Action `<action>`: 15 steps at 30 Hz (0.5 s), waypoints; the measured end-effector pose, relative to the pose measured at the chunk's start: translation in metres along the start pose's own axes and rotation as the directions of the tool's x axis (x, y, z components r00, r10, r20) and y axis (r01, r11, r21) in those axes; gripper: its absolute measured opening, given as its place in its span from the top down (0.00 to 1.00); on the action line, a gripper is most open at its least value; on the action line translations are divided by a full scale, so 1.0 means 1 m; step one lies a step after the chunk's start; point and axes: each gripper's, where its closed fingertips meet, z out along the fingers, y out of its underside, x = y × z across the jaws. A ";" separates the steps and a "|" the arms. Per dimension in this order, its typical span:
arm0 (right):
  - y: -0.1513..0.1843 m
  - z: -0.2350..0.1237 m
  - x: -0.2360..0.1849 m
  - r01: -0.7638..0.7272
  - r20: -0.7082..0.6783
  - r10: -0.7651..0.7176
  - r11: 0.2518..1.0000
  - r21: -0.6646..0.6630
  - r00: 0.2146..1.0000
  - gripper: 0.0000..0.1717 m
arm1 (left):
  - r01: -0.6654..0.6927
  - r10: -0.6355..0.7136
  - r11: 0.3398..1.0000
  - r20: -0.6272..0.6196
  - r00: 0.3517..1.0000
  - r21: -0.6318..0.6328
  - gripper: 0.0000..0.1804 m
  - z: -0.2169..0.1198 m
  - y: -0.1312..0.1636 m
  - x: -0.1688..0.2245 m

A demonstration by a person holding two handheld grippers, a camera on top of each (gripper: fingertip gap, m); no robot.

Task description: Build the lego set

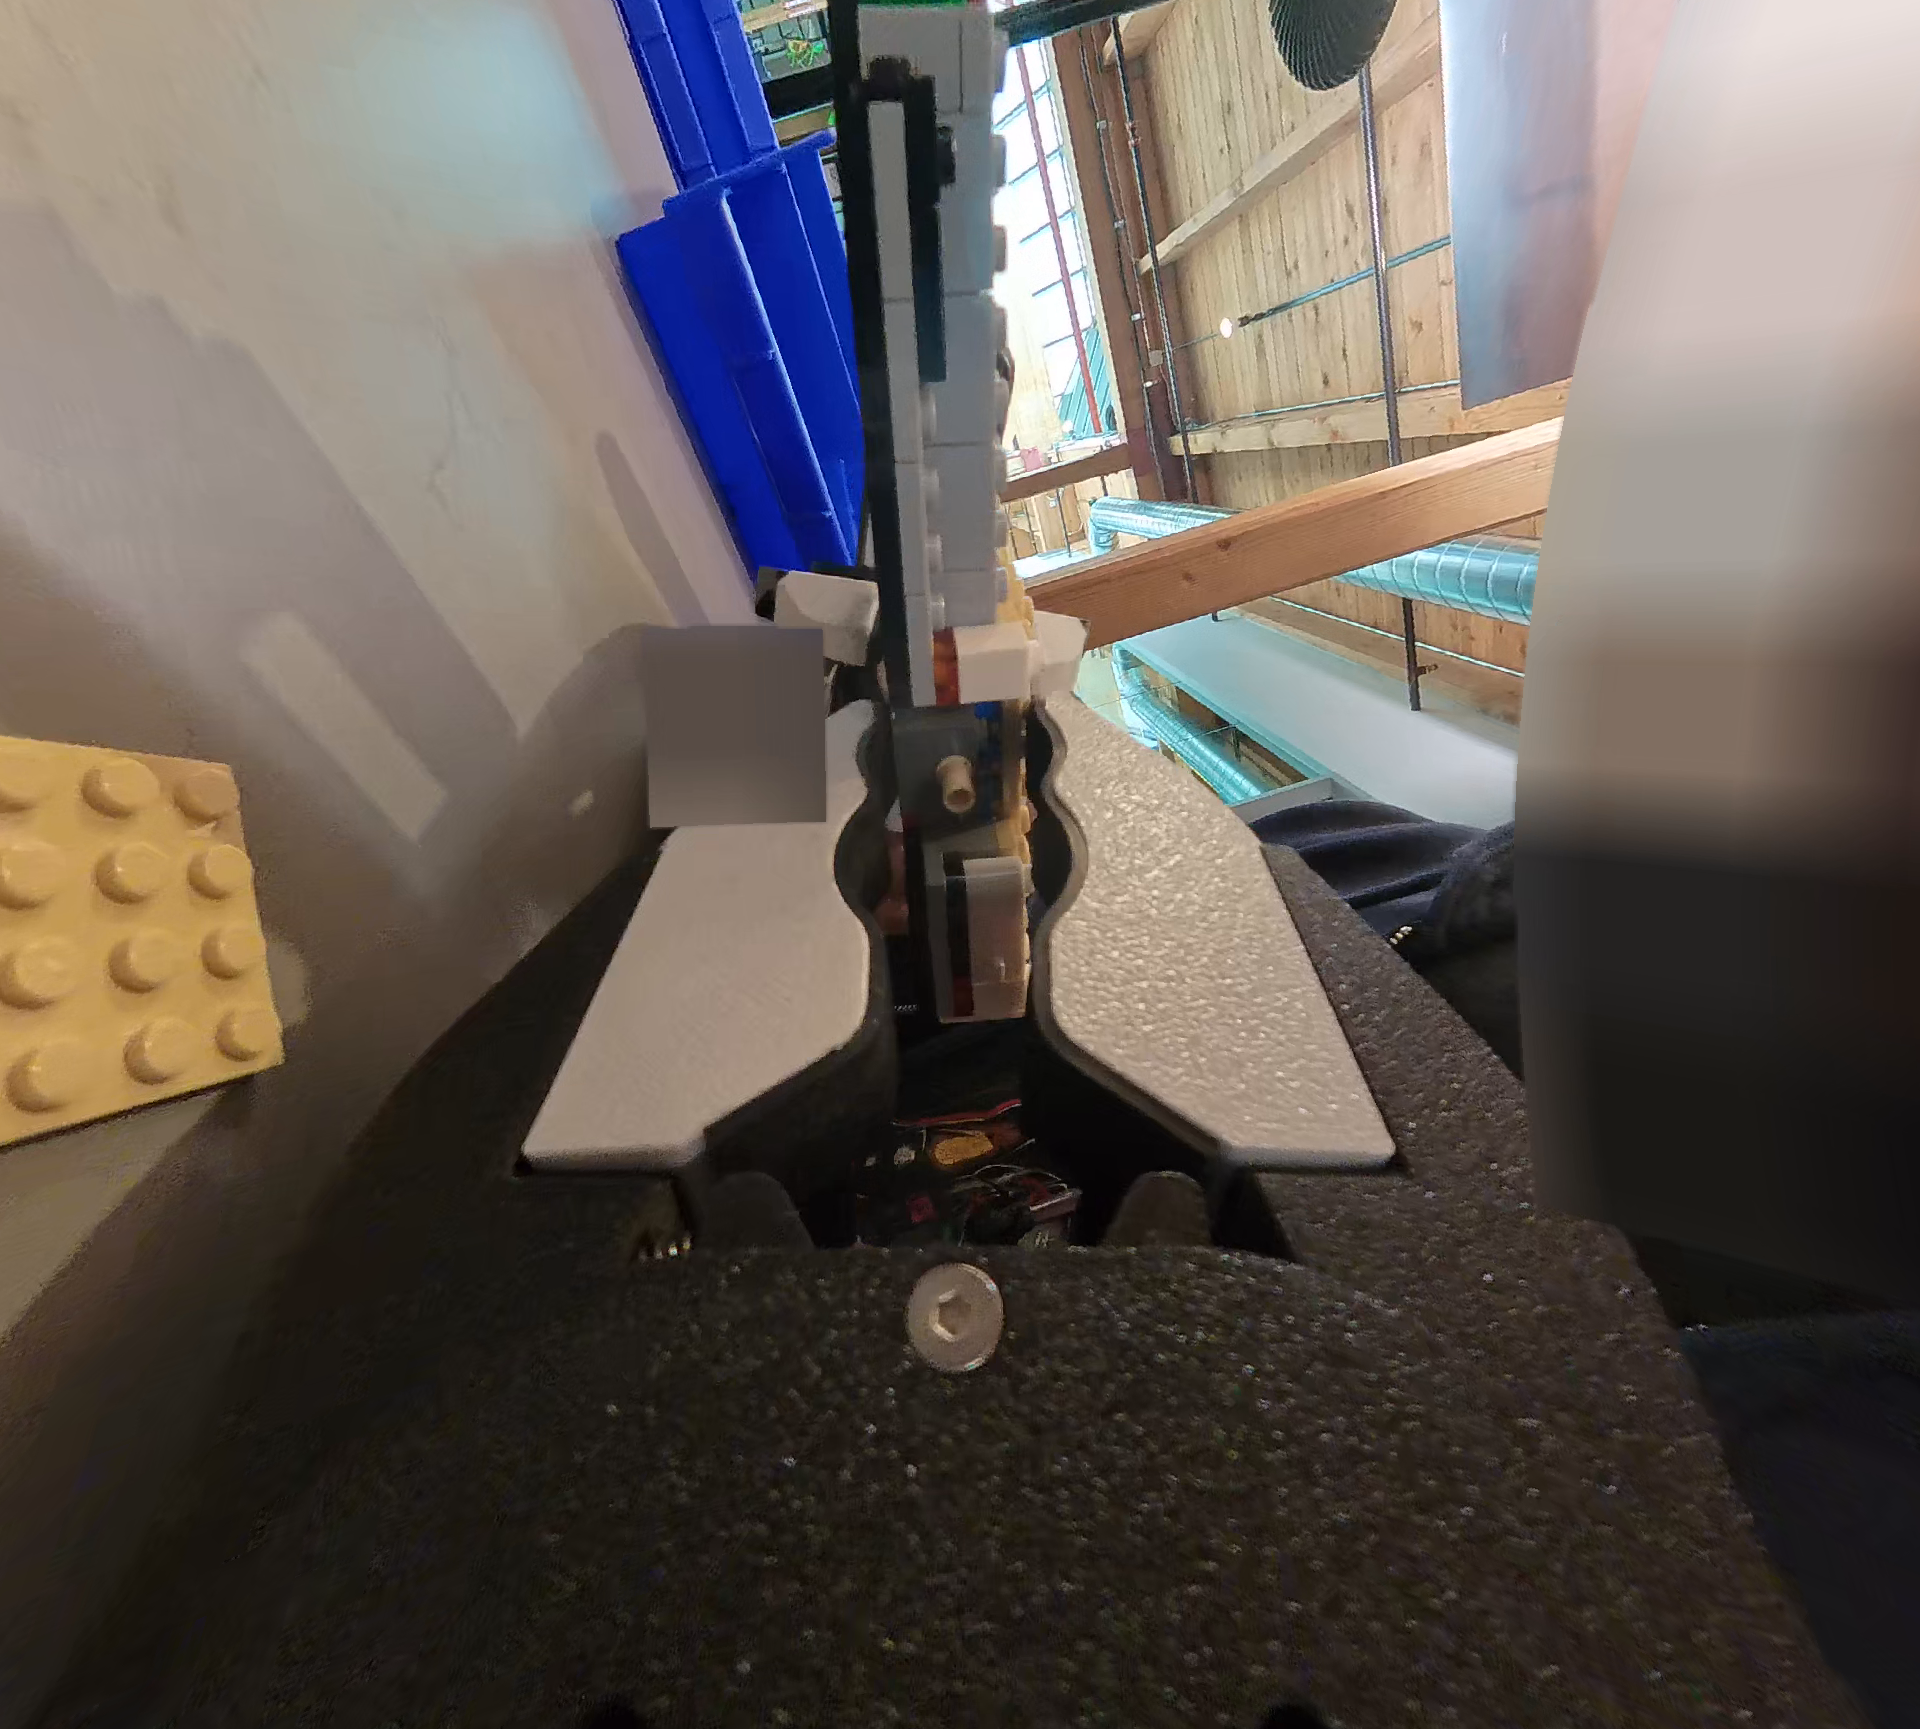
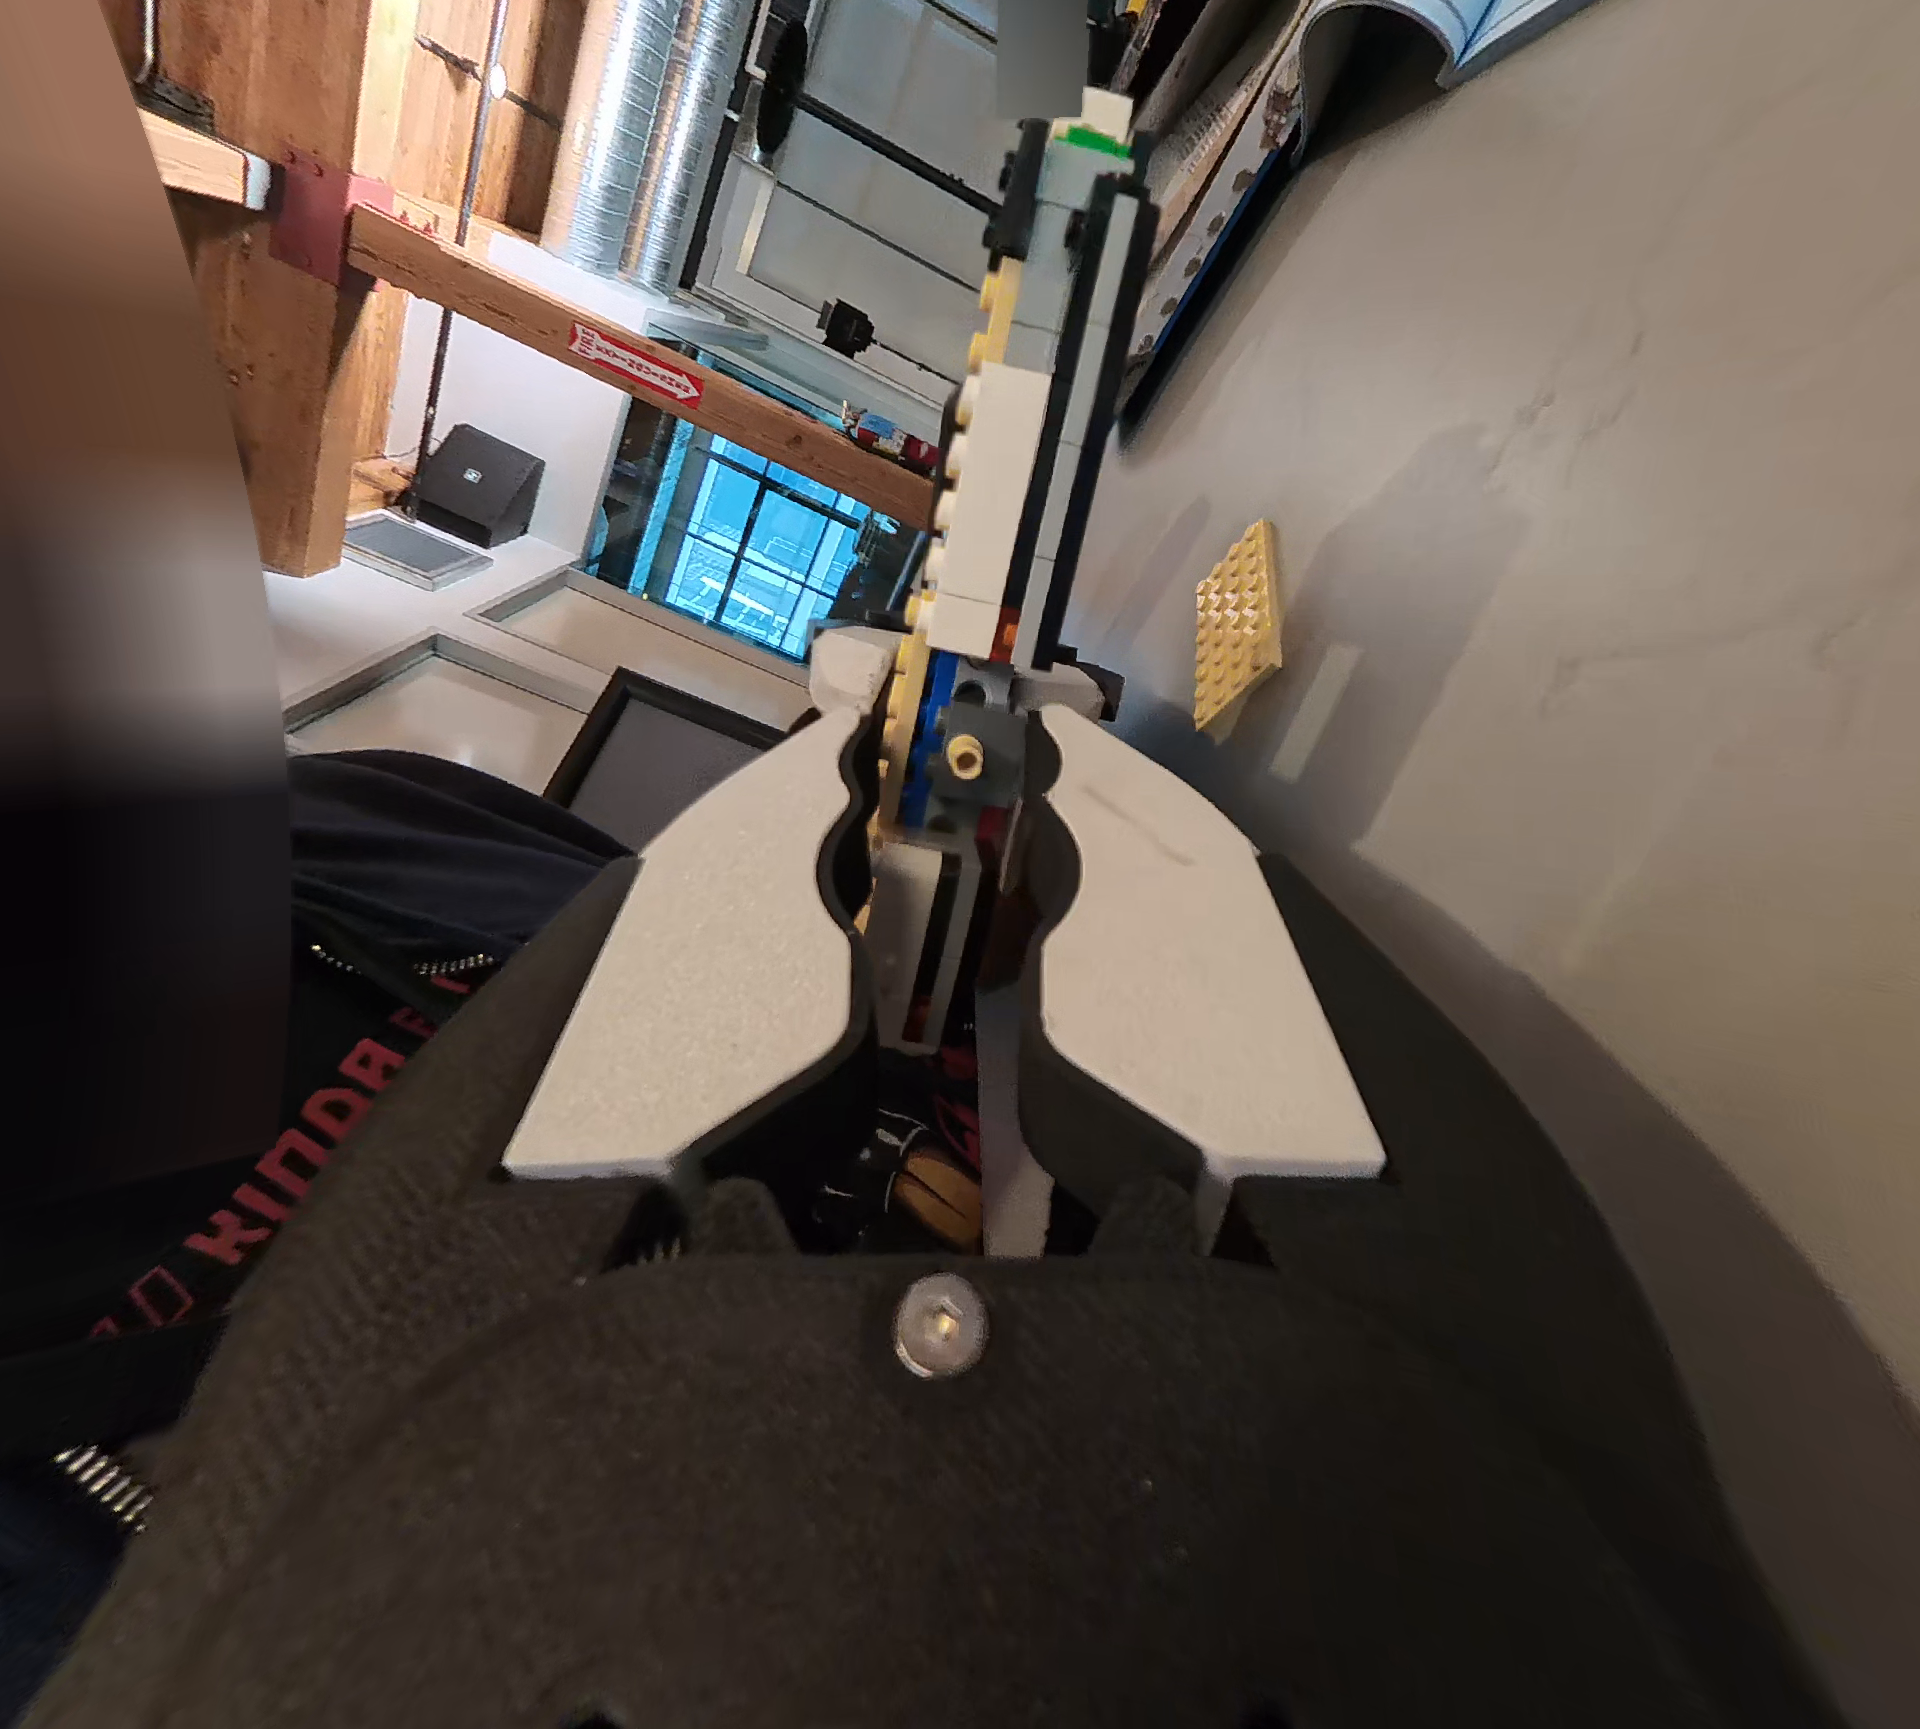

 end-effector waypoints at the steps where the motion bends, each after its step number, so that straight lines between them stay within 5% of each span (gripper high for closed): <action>1: 0.000 0.000 0.001 0.006 -0.006 -0.006 1.000 -0.010 1.000 0.84 | -0.001 0.001 1.000 0.002 1.000 -0.001 0.87 0.000 0.000 0.000; 15: 0.007 0.001 -0.004 0.063 -0.026 -0.066 0.994 -0.090 0.998 0.81 | -0.044 0.044 0.998 0.001 0.999 -0.052 0.87 0.001 0.008 0.005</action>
